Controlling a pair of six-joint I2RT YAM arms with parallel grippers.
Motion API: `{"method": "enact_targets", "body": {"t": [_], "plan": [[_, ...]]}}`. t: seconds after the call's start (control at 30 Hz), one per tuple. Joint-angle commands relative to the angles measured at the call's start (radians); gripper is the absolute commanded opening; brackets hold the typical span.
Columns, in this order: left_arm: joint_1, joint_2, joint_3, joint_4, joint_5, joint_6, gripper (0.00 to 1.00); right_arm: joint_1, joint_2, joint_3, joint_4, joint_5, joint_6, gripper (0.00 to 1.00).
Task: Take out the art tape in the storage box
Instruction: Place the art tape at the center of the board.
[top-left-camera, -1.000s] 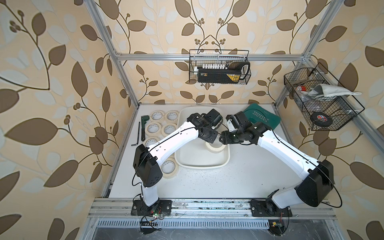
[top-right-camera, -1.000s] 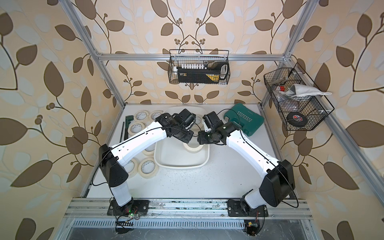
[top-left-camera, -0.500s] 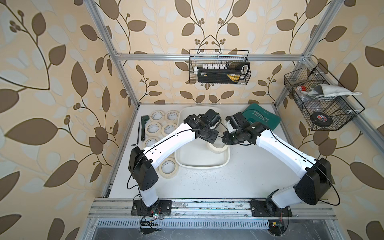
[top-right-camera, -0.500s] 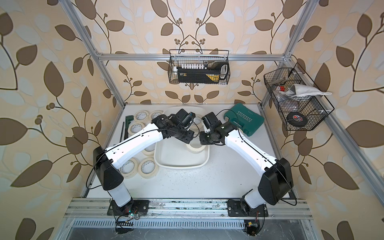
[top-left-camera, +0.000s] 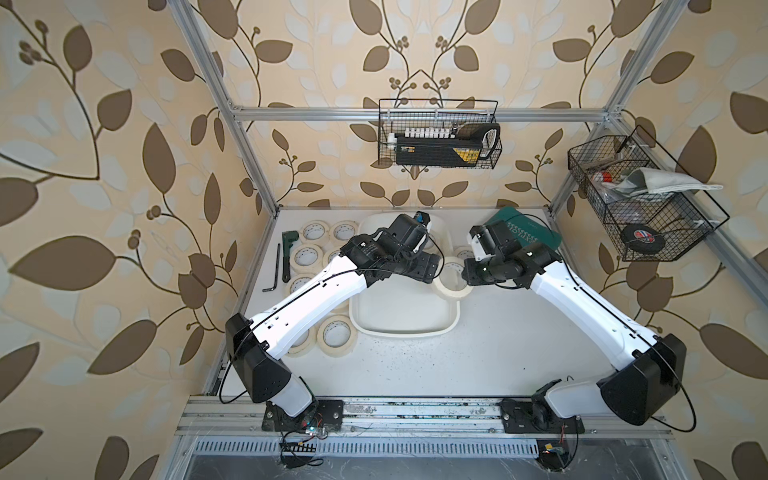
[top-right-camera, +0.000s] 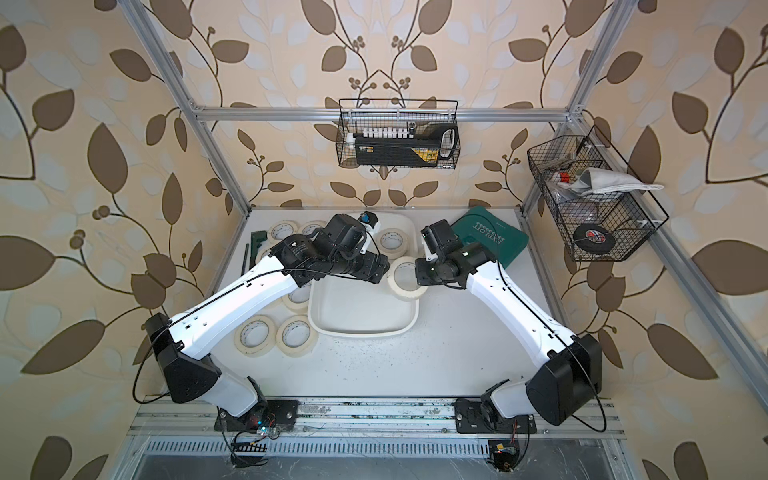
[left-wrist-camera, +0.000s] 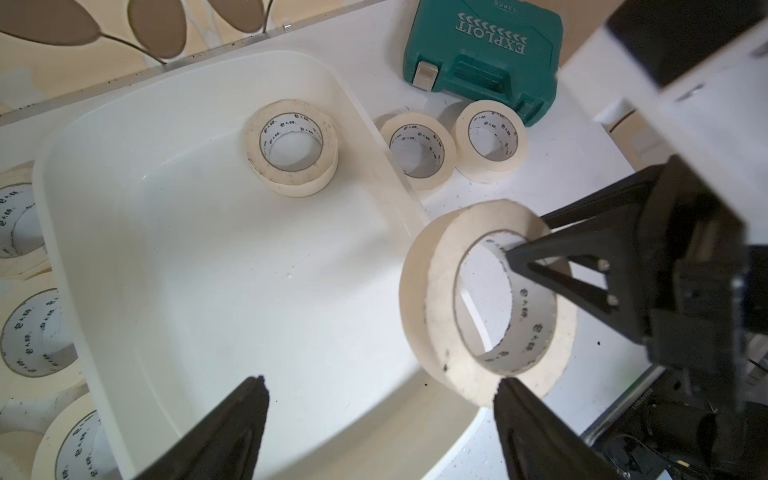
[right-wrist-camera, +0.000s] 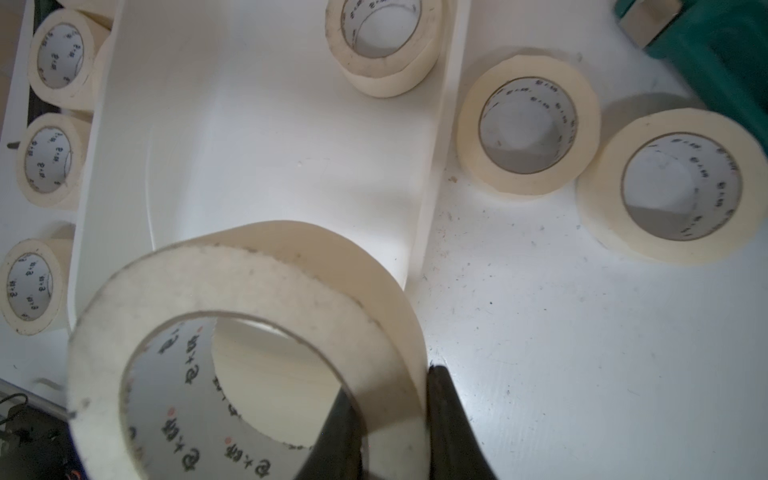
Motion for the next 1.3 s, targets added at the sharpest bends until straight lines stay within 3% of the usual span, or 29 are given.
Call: {"method": "enact_targets", "body": {"t": [0.0,0.27,0.37,0.77,0.97,1.27], "plan": [[0.025,-0.031,-0.018,0.032,-0.034,-0.032,0.91,-0.068,-0.064,-0.017,-0.003,0.009,-0.038,0.0],[0.041,-0.023,-0.037,0.057,0.004,-0.044,0.94,-0.26,-0.094,-0.18,0.089,-0.063,-0.021,0.0],[0.044,-0.021,-0.042,0.063,0.006,-0.044,0.96,-0.287,-0.065,-0.244,0.137,-0.072,-0.011,0.0],[0.063,-0.006,-0.062,0.073,0.015,-0.051,0.99,-0.254,0.112,-0.338,0.304,-0.037,0.005,0.0],[0.067,-0.005,-0.068,0.077,0.024,-0.054,0.99,-0.207,0.252,-0.284,0.316,0.008,-0.013,0.0],[0.07,-0.008,-0.081,0.067,0.019,-0.051,0.99,-0.192,0.344,-0.237,0.313,0.054,-0.029,0.04]]}}
